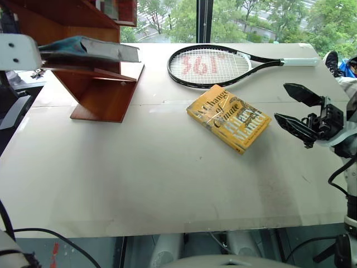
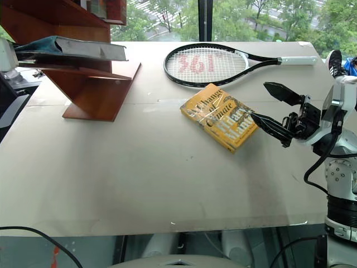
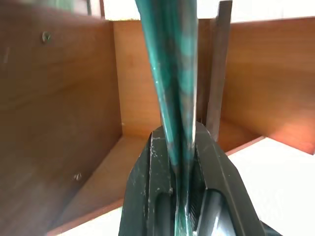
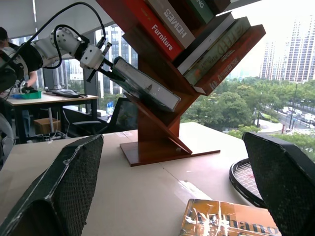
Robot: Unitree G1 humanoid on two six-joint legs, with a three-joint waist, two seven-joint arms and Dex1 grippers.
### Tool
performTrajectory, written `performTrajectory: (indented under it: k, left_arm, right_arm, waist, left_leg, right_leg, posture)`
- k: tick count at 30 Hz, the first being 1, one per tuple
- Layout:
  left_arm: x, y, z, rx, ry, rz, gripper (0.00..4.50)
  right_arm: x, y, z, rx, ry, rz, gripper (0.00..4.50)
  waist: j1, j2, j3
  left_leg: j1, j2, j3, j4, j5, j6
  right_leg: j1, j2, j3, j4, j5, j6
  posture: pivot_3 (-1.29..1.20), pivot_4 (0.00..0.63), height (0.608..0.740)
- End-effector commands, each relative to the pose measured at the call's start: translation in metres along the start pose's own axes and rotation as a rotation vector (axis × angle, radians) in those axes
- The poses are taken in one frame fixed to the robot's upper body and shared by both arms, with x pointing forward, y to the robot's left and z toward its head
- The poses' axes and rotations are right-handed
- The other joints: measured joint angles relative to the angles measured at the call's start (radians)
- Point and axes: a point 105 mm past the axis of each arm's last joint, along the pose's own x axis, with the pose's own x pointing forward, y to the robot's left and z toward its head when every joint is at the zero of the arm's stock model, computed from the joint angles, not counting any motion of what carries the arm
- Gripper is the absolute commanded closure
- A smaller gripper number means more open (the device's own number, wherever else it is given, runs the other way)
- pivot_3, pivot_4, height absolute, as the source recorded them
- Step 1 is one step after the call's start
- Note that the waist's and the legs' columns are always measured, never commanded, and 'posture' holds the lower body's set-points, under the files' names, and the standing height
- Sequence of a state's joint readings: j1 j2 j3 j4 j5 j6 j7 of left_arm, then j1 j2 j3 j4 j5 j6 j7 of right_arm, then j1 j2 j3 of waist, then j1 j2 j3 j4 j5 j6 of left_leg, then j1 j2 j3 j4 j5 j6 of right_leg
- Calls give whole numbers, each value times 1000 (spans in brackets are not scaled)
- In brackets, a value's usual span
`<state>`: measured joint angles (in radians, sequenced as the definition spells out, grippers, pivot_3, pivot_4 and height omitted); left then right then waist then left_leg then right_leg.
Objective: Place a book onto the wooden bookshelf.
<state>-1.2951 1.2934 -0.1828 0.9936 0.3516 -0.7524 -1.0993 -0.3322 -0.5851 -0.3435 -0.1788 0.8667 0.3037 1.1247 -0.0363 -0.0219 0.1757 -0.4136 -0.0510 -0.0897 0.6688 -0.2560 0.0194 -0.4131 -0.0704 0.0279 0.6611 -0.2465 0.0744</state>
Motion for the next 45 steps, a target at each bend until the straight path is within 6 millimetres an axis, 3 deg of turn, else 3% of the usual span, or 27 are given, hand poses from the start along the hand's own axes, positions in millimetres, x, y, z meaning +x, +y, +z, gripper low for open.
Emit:
performTrajectory:
  k: [1,5,8,13,18,20,21,25,28,31,36,40,45]
  left_arm:
    - [-1,9,-2,14,9,49,4386]
    - [7,10,1,16,-13,57,4386]
    - [6,9,2,-2,-37,68,3434]
    - [-8,15,5,-9,-88,108,1266]
    - [-21,17,26,11,-215,121,1266]
    - [-29,22,42,-106,-297,102,1266]
    - [-33,21,54,-123,-333,80,1266]
    - [-57,14,136,-465,-631,-77,1266]
    - [-69,-6,179,-709,-780,-252,1266]
    - [-64,-26,198,-857,-834,-327,1266]
    - [-26,-87,218,-1073,-827,-354,1266]
    - [0,-135,217,-1267,-750,-318,1266]
    - [7,-188,179,-1289,-548,-310,1266]
  right_arm:
    - [-1,1,14,-56,-13,4,0]
    - [-2,1,15,-59,-11,1,0]
    - [-3,2,18,-66,-16,0,0]
    - [-5,4,22,-75,-31,-13,0]
    - [-9,2,22,-73,-24,-22,0]
    - [-9,1,21,-68,-15,-20,0]
    - [-9,1,21,-66,-12,-20,0]
    - [-11,-4,20,-50,17,-23,0]
    - [-12,-7,19,-44,41,-41,0]
    - [-13,-9,17,-40,75,-61,0]
    - [-37,-16,-7,-111,332,-191,0]
    - [-75,-19,-24,-113,542,-314,0]
    - [-129,-10,-31,-61,694,-412,0]
  waist:
    - [-2,0,0]
    - [-4,0,0]
    - [-5,0,0]
    - [-5,-1,0]
    - [-6,0,0]
    - [-6,0,0]
    - [-6,0,0]
    - [-7,0,0]
    - [-7,1,0]
    - [-5,6,-1]
    - [1,7,-1]
    - [7,4,-1]
    - [21,5,-1]
  left_leg:
    - [0,0,0,0,0,0]
    - [0,0,0,0,0,0]
    - [0,0,0,0,0,0]
    - [0,0,-1,0,0,0]
    - [0,2,-3,0,0,0]
    - [0,2,-5,1,0,0]
    - [0,2,-5,1,0,0]
    - [-1,3,-6,1,0,-1]
    - [0,4,-6,1,0,0]
    - [4,4,-6,0,0,0]
    - [23,5,-2,-5,-1,1]
    - [22,4,2,-4,-1,0]
    - [23,4,4,-7,-1,0]
  right_leg:
    - [0,0,0,0,0,0]
    - [0,0,0,1,0,0]
    - [0,0,0,1,0,0]
    - [0,0,0,1,0,0]
    - [0,-1,0,1,0,0]
    - [0,-1,0,1,0,0]
    - [0,-1,0,2,0,0]
    - [0,-1,0,1,0,0]
    - [0,-1,0,1,0,0]
    - [3,-1,1,2,0,0]
    - [18,0,5,0,0,-1]
    - [17,0,10,-1,0,-1]
    - [16,0,13,-1,0,-1]
  posture:
    - [0,150,740]
    - [0,150,740]
    - [0,150,740]
    - [0,150,740]
    - [0,150,740]
    - [0,150,740]
    - [0,150,740]
    - [0,150,740]
    - [0,150,740]
    - [0,150,740]
    - [0,150,740]
    - [0,150,740]
    - [0,150,740]
